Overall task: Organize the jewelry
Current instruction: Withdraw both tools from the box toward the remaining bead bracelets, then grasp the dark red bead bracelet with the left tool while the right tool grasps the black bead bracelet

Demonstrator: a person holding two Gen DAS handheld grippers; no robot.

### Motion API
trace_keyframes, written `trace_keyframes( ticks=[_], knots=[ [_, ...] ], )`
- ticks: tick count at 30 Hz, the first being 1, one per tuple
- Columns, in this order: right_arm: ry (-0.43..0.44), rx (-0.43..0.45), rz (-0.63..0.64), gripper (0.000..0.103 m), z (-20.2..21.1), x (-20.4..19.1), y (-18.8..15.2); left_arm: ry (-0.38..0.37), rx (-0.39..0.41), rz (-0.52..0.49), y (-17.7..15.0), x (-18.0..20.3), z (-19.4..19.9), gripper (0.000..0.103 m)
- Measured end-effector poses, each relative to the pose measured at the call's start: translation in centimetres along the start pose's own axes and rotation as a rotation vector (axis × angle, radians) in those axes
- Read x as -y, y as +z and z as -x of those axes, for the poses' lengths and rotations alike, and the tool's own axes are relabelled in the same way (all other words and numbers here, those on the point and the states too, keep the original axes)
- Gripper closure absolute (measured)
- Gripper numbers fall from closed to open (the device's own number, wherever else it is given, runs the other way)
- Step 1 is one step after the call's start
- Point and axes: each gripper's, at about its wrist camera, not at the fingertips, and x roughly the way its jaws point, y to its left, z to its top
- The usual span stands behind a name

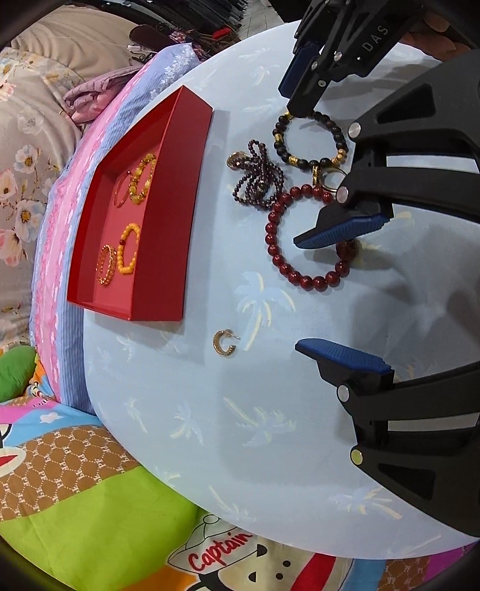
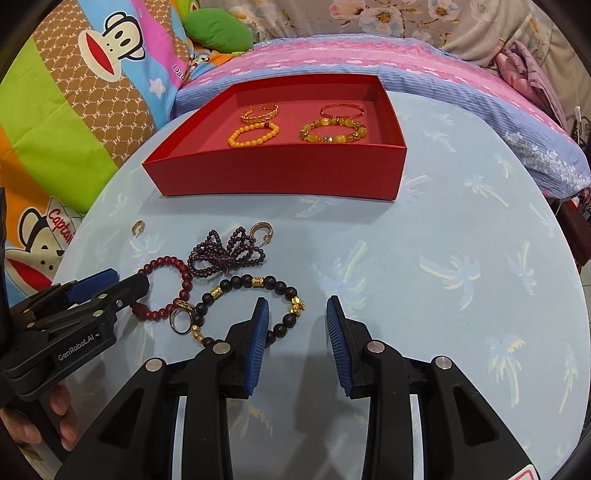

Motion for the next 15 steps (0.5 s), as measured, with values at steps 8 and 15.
trace_keyframes(
  ticks=[8, 15],
  knots=[
    [-0.022, 0.006, 0.031, 0.073, -0.9, -0.3, 0.0, 0.034, 0.026, -0.059, 0.0, 0.9, -0.4, 0.058],
    [-0.028, 0.011, 0.038, 0.089, -0.7, -0.1, -0.4, 0.017, 0.031, -0.082, -0.3, 1.4, -0.2, 0.084]
  ],
)
